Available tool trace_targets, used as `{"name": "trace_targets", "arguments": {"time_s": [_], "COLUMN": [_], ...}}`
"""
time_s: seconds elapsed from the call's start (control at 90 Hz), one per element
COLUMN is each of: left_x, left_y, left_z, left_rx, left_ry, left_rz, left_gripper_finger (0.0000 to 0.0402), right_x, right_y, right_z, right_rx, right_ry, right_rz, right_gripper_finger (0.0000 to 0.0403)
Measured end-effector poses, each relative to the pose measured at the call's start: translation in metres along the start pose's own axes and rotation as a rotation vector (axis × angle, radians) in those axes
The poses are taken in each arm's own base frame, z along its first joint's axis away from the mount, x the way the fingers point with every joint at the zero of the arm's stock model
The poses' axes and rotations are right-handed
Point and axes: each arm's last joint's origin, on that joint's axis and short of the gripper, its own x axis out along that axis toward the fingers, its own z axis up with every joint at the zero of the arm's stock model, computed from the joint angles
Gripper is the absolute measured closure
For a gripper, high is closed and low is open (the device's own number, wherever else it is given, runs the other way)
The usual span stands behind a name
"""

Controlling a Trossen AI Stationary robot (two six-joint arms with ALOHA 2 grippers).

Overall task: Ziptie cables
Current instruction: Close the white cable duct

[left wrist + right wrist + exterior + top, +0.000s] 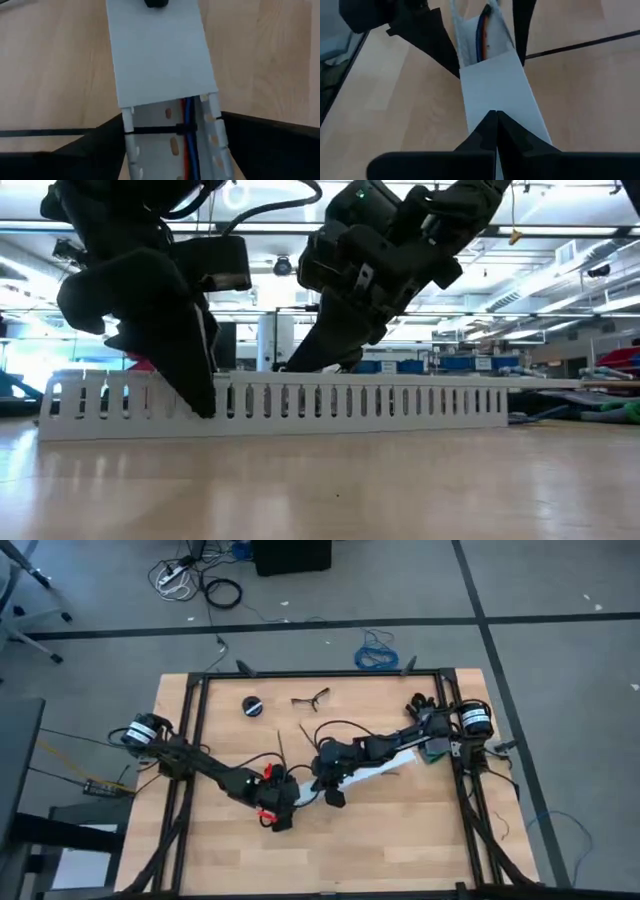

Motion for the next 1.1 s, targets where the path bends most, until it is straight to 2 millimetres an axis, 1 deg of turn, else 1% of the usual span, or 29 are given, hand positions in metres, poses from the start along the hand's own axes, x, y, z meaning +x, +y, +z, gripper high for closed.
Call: {"name": "trace_targets", "arguments": {"time_s": [0.1, 0.278, 0.422, 0.567, 0.678, 0.856, 1.056, 1.1], "left_x": [0.000, -0.001, -0.001, -0.001, -0.001, -0.001, -0.001, -0.001], "left_y": [0.000, 0.000, 0.000, 0.000, 0.000, 0.000, 0.000, 0.000], "left_z": [0.000, 0.000, 0.000, 0.000, 0.001, 0.001, 0.000, 0.000], "left_rx": [0.001, 0.001, 0.001, -0.002, -0.004, -0.007, -0.003, -0.001], "left_ry": [0.001, 0.001, -0.001, -0.002, -0.006, -0.008, -0.003, -0.002], "left_rz": [0.001, 0.000, 0.003, 0.004, 0.002, 0.003, 0.007, 0.007], "left_gripper_finger": [0.0126, 0.0150, 0.0157, 0.0158, 0.0158, 0.0158, 0.0158, 0.0158], "right_x": [-0.004, -0.022, -0.025, -0.018, -0.014, -0.009, 0.014, 0.017], "right_y": [0.003, 0.017, 0.027, 0.030, 0.027, 0.017, 0.009, 0.009], "right_z": [0.004, 0.016, 0.016, 0.012, 0.011, 0.006, -0.002, -0.003], "right_rx": [-0.008, -0.042, -0.053, -0.059, -0.080, -0.074, -0.057, -0.053], "right_ry": [-0.022, -0.074, -0.056, -0.038, -0.048, -0.020, -0.042, -0.045], "right_rz": [0.012, 0.039, 0.067, 0.071, 0.020, 0.001, 0.067, 0.077], "right_gripper_finger": [0.0403, 0.0403, 0.0403, 0.0403, 0.0403, 0.0403, 0.0403, 0.0403]}}
